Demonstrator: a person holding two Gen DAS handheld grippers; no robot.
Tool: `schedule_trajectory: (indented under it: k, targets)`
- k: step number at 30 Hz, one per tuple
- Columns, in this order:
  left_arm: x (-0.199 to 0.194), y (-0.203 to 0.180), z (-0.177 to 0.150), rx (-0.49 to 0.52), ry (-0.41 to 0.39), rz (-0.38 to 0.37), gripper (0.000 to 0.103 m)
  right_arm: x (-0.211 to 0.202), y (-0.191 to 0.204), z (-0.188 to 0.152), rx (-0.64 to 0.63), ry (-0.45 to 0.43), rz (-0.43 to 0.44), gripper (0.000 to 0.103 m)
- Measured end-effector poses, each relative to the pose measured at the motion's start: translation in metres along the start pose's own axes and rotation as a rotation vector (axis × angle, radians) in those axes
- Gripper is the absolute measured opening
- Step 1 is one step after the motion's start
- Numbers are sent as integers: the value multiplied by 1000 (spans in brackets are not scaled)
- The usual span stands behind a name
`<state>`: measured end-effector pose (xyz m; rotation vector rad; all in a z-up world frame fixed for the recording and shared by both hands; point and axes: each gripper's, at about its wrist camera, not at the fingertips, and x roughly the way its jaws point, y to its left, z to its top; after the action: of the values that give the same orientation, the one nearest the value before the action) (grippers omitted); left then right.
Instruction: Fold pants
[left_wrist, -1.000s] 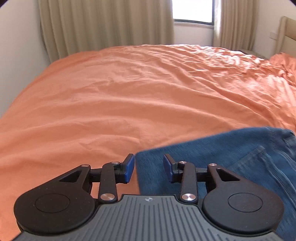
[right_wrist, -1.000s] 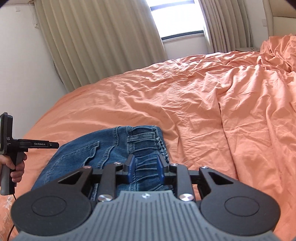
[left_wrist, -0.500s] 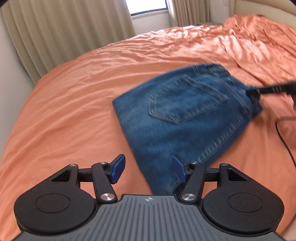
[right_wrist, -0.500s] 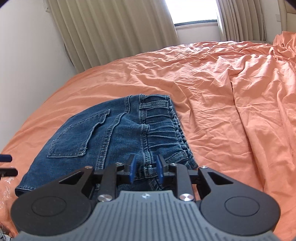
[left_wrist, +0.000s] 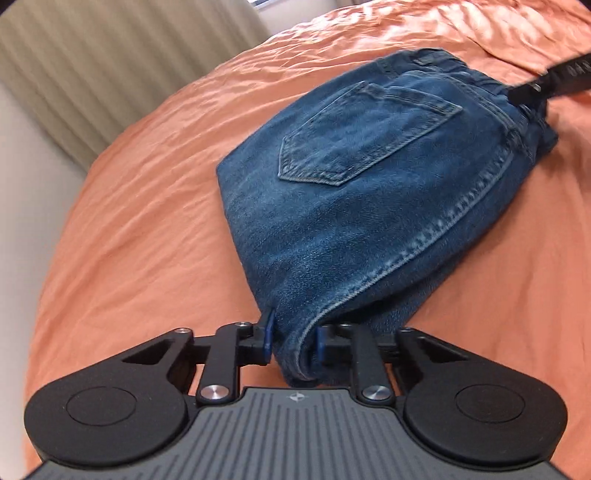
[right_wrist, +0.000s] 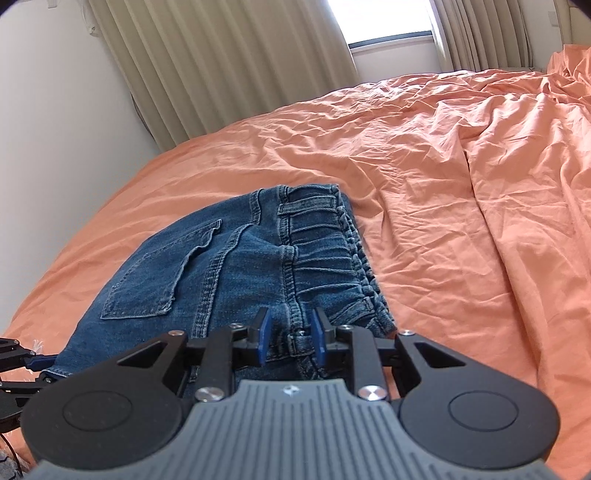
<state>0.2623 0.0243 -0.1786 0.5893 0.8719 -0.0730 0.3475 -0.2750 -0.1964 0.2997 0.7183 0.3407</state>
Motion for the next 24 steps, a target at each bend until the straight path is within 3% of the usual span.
schedule_trajectory:
  k: [4, 9, 18, 24]
  targets:
    - [-16, -13, -9, 300, -16, 36, 18, 4, -1, -1, 1, 24, -14, 15]
    - [4, -45, -35, 540, 25, 64, 18, 12, -8, -2, 23, 47, -10, 10]
    - [26, -78, -63, 721, 35, 169, 18, 25, -13, -6, 0, 62, -8, 8]
    - [3, -61, -51, 635, 48, 116, 26, 20, -17, -6, 16, 51, 11, 8]
